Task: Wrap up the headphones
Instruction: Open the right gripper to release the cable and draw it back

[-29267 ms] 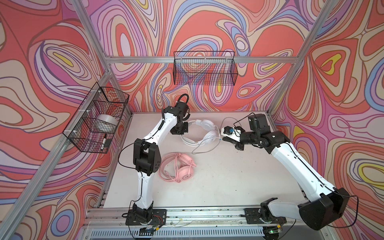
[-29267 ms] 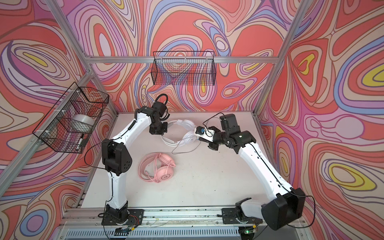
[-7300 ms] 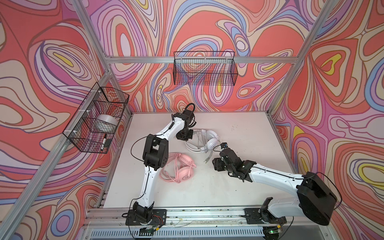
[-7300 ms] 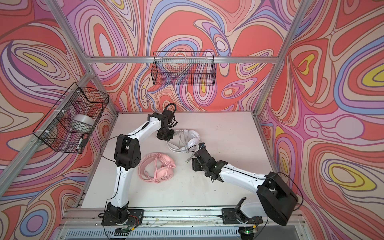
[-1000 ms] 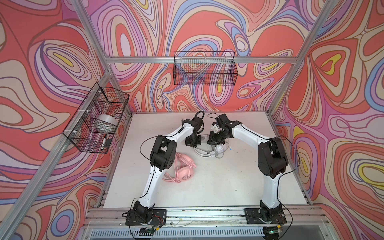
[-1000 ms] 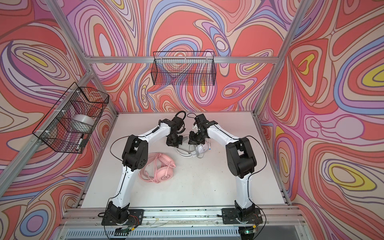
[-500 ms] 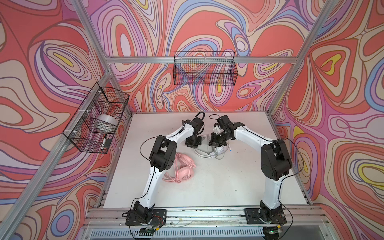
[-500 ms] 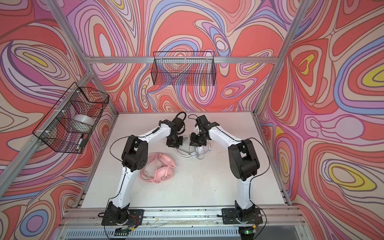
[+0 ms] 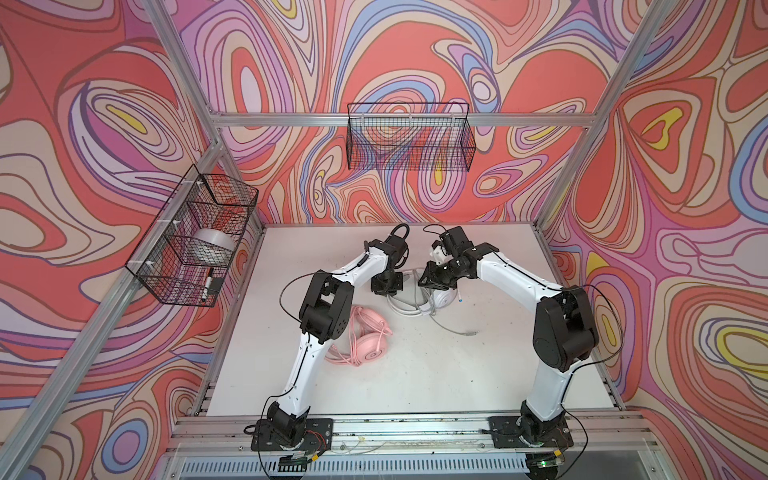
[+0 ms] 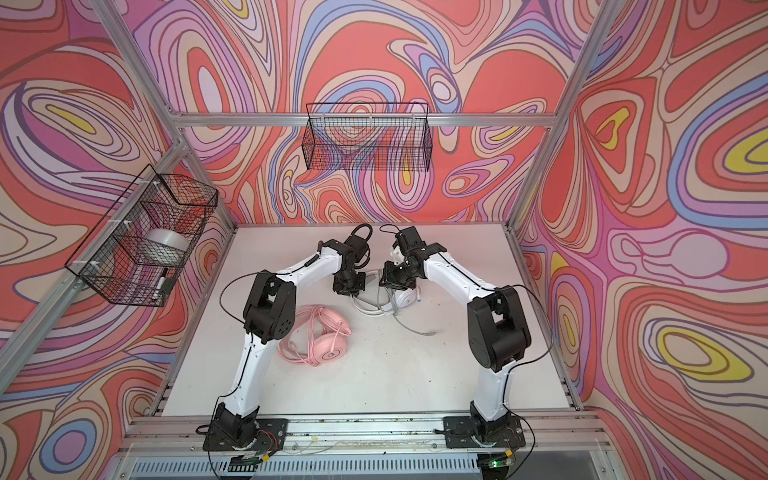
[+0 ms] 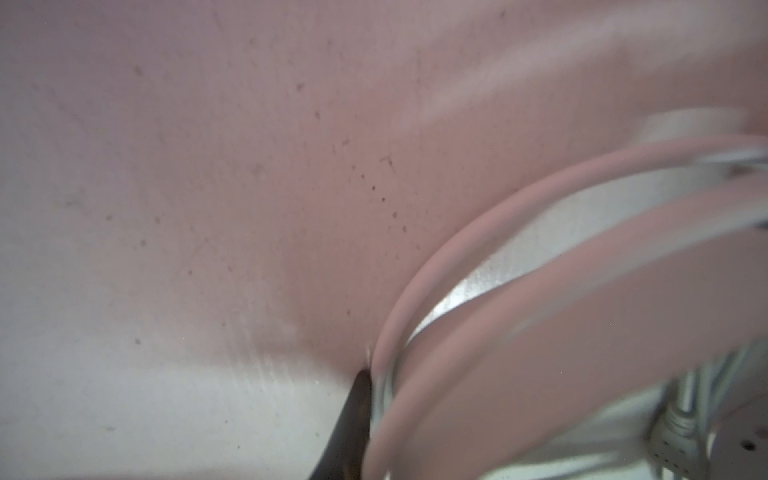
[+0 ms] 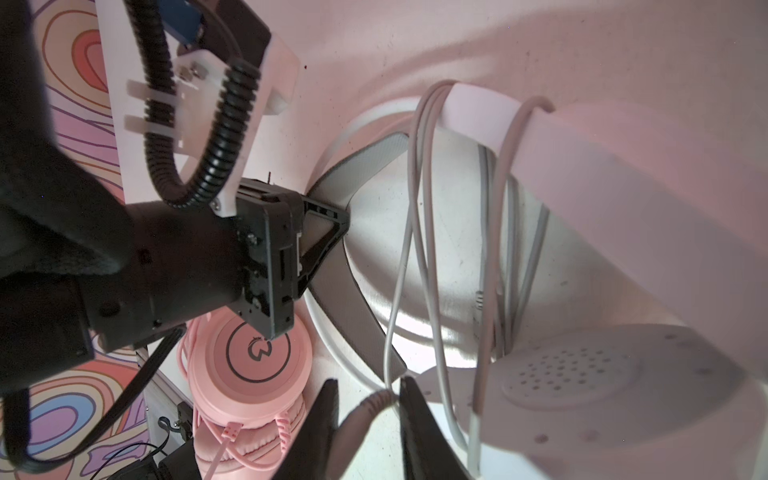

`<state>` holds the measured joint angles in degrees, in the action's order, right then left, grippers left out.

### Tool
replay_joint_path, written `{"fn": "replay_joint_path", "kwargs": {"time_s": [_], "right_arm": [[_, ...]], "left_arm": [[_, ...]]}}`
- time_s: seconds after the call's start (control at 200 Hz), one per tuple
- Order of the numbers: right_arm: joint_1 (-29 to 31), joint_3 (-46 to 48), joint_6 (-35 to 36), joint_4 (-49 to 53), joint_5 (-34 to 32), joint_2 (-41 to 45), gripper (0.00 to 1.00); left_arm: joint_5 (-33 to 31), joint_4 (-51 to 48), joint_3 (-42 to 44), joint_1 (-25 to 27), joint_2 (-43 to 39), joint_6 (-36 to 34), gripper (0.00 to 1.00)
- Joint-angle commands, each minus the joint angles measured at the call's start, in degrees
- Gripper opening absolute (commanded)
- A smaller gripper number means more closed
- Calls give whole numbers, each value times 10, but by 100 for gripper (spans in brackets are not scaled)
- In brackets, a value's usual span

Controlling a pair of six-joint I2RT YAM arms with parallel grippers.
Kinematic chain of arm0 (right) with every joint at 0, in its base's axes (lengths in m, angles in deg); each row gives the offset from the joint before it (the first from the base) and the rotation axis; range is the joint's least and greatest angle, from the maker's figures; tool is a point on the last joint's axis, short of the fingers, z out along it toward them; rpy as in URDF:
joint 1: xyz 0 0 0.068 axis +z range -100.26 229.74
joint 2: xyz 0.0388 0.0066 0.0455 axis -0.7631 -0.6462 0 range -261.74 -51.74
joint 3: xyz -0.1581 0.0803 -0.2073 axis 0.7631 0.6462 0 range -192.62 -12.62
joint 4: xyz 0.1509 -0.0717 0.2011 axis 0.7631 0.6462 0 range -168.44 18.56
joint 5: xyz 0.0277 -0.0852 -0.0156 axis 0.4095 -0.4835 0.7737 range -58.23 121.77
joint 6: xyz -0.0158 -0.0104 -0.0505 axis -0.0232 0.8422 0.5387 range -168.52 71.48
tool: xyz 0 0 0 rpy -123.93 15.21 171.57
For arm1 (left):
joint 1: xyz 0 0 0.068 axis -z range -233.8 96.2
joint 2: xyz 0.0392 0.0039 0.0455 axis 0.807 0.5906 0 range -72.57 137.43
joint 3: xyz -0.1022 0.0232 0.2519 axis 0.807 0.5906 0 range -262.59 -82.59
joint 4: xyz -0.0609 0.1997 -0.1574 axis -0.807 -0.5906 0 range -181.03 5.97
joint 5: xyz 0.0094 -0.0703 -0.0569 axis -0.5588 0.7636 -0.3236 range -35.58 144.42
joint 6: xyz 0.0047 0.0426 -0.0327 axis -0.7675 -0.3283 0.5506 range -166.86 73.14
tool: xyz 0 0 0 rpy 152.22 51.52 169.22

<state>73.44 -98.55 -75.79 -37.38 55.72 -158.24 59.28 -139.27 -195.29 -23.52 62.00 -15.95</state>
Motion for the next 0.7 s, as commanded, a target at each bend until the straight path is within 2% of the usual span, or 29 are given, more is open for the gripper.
{"fn": "replay_joint_path", "kwargs": {"time_s": [0.0,0.17,0.321,0.471,0.696], "right_arm": [[2,8,10,-7,-5,33,31],[2,21,21,-13,-11,47,36],[3,50,31,-37,-29,106,36],[2,89,34,-43,-74,170,36],[1,157,11,-26,-123,267,24]], "left_arm": [[-13,-17,15,-7,9,17,19],[-12,-16,16,-8,10,18,20],[-13,-16,17,-10,8,18,21],[-9,-13,17,-11,9,20,22],[-7,-14,15,-10,13,17,25]]}}
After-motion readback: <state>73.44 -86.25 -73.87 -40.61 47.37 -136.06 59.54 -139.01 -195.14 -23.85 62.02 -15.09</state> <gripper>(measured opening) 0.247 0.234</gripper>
